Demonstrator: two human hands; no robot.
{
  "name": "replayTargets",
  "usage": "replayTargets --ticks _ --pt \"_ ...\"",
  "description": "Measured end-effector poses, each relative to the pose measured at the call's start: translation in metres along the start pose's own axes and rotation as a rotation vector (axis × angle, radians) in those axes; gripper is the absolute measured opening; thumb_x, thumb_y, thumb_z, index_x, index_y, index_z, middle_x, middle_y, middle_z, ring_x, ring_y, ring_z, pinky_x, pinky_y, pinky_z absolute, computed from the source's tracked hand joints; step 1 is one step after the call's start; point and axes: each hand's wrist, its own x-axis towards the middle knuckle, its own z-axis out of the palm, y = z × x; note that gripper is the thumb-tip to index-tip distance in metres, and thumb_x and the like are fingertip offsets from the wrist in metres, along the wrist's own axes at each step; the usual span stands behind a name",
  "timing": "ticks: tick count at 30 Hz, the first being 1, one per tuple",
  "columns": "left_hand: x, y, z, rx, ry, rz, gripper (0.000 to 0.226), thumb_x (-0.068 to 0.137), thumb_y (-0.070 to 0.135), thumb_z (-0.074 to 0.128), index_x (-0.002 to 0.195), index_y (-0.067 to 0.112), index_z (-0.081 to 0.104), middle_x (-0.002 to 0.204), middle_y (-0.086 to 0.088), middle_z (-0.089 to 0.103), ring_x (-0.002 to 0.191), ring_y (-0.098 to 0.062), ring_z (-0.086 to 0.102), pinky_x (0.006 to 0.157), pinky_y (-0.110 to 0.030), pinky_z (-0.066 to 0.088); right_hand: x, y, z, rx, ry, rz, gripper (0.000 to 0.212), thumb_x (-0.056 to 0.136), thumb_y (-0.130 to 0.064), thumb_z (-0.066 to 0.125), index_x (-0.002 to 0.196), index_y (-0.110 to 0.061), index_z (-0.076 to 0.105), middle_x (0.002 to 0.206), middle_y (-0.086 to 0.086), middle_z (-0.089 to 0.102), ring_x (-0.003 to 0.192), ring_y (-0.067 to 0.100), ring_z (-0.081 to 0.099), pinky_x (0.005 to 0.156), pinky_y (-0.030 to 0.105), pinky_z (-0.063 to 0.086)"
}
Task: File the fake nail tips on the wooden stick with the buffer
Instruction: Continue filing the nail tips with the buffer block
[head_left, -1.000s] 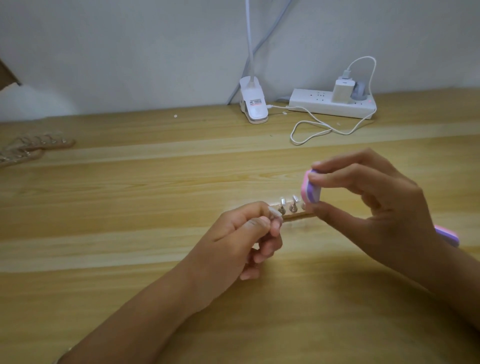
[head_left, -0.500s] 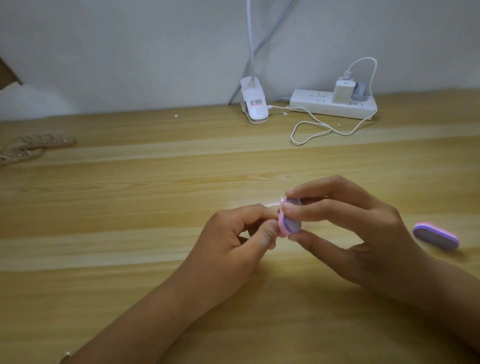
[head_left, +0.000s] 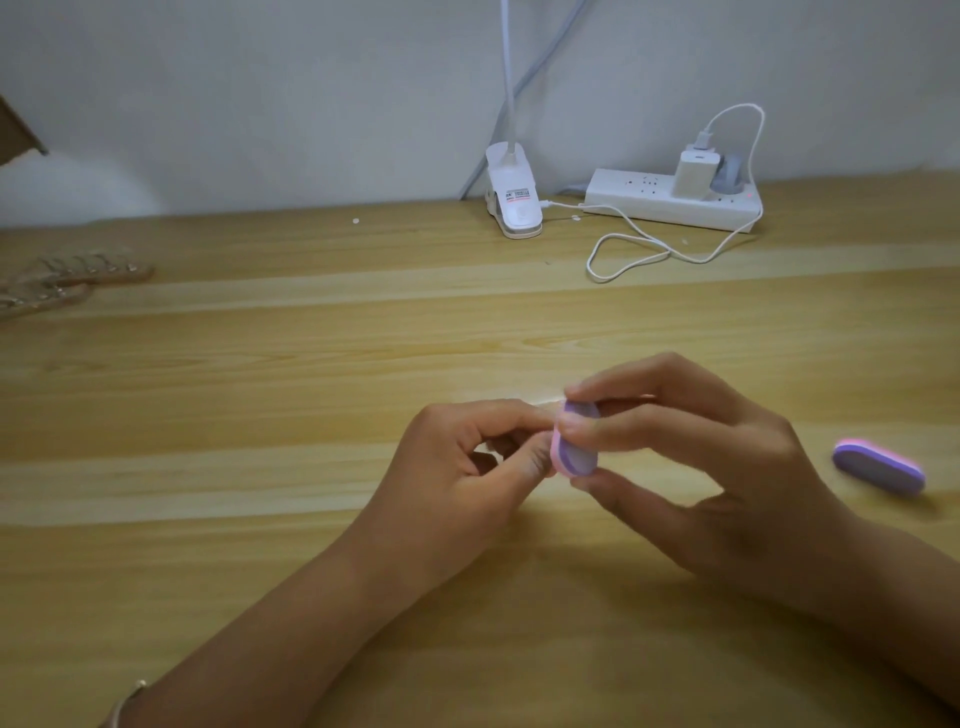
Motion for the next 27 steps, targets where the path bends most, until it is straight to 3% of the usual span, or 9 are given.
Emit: replayTargets --ticks 2,5,10,15,19,23,27 --pt "0.0 -0.001 0.0 -0.021 0.018 -0.006 0.015 0.089 0.012 0.065 0.095 0.021 0.076 0.078 -0.009 0.072 0.072 -0.032 0.062 0.058 -0.045 0.049 0.0 0.0 0.0 -0.003 -0.01 -0.015 0.019 0.086 -0.007 0.074 0.104 -0.001 0.075 0.112 0.014 0.063 0.104 0.015 0.066 0.091 0.021 0.051" --pt "0.0 -0.004 0.0 -0.025 0.053 -0.038 0.016 0.088 0.011 0.067 0.087 0.025 0.075 0.077 -0.005 0.072 0.073 -0.025 0.065 0.062 -0.041 0.052 0.003 0.006 -0.004 -0.031 0.018 0.042 0.019 0.084 -0.004 0.075 0.103 0.0 0.074 0.109 0.015 0.063 0.102 0.013 0.066 0.091 0.017 0.051" --pt "-0.001 -0.006 -0.001 -0.018 0.047 -0.017 0.015 0.087 0.018 0.068 0.098 0.022 0.077 0.08 -0.002 0.074 0.073 -0.029 0.064 0.058 -0.039 0.05 0.0 -0.001 0.003 -0.019 0.009 -0.011 0.018 0.085 -0.007 0.074 0.102 -0.001 0.075 0.11 0.013 0.063 0.103 0.013 0.065 0.091 0.02 0.05" --pt "-0.001 -0.009 0.0 -0.008 0.101 -0.061 0.012 0.082 0.022 0.072 0.091 0.028 0.078 0.077 0.004 0.073 0.067 -0.005 0.061 0.053 -0.021 0.045 0.001 0.009 -0.004 -0.034 0.021 0.081 0.019 0.083 -0.003 0.078 0.102 -0.001 0.075 0.109 0.013 0.064 0.102 0.011 0.067 0.09 0.017 0.052" --pt "-0.002 -0.01 -0.002 0.01 0.09 -0.022 0.014 0.084 0.024 0.074 0.097 0.025 0.079 0.077 0.003 0.073 0.066 -0.009 0.061 0.051 -0.023 0.042 -0.002 0.001 0.004 -0.015 0.014 0.014 0.02 0.084 -0.007 0.077 0.104 -0.004 0.077 0.111 0.01 0.065 0.102 0.013 0.067 0.089 0.023 0.052" --pt "-0.001 -0.01 -0.002 -0.016 0.102 -0.053 0.013 0.083 0.014 0.075 0.095 0.019 0.079 0.077 0.004 0.074 0.064 -0.005 0.06 0.052 -0.016 0.042 0.001 0.006 -0.002 -0.006 0.042 0.077 0.02 0.084 -0.008 0.078 0.103 -0.004 0.076 0.109 0.012 0.066 0.101 0.011 0.068 0.089 0.021 0.054" --pt "-0.001 -0.009 -0.002 -0.042 0.078 -0.034 0.017 0.082 0.019 0.074 0.098 0.018 0.079 0.08 0.006 0.075 0.065 -0.005 0.059 0.053 -0.015 0.042 0.0 -0.002 0.008 0.0 0.027 0.005 0.02 0.085 -0.01 0.076 0.104 -0.005 0.077 0.111 0.011 0.066 0.102 0.012 0.068 0.09 0.023 0.053"
